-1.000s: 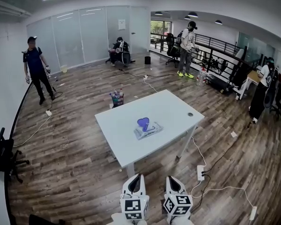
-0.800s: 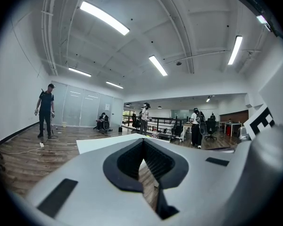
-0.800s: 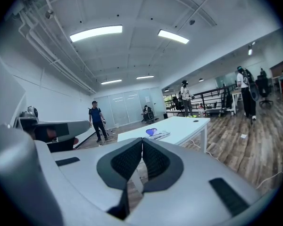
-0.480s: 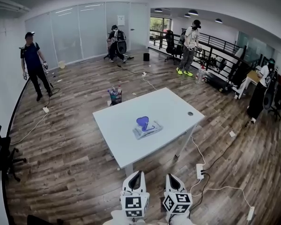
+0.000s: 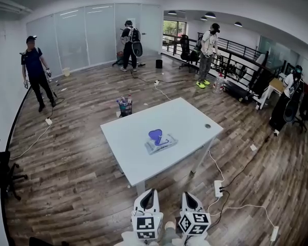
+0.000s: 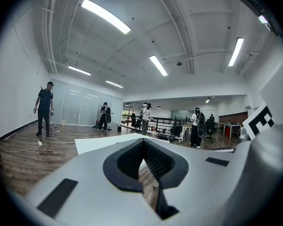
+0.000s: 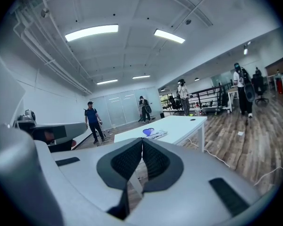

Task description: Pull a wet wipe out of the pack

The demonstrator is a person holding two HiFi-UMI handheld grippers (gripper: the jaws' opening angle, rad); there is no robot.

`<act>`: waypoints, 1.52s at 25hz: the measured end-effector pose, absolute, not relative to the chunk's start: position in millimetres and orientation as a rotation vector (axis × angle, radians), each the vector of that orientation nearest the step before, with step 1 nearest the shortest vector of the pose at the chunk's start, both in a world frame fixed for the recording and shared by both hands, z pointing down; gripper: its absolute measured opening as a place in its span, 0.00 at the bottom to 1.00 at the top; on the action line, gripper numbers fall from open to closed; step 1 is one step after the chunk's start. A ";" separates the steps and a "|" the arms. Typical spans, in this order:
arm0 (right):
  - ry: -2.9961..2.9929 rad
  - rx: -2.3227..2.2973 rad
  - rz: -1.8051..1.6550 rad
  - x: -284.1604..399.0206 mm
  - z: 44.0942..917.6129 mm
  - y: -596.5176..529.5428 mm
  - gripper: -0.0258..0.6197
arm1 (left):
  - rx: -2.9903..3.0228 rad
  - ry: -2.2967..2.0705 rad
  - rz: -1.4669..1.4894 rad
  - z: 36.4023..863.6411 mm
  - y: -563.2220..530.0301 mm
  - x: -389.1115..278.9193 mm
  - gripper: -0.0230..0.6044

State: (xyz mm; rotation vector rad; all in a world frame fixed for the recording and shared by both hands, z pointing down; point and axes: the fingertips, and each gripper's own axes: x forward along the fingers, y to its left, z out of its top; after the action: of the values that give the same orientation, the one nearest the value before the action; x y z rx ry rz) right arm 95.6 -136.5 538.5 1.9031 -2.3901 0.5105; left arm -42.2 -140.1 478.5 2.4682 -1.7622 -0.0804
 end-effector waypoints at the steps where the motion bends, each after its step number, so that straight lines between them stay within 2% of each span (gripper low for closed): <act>1: -2.390 1.898 0.514 94.7 539.7 -137.1 0.05 | 2.464 -1.765 -0.079 479.7 -141.5 -43.0 0.05; 38: -2.443 1.833 0.558 115.3 552.4 -259.7 0.05 | 2.422 -1.829 -0.013 491.2 -252.3 -20.6 0.05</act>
State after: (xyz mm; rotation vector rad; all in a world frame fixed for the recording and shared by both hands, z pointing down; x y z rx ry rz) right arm 115.3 -259.7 552.4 1.8327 -2.4426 0.5577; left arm -20.6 -252.3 491.2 2.4217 -1.8291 -0.0132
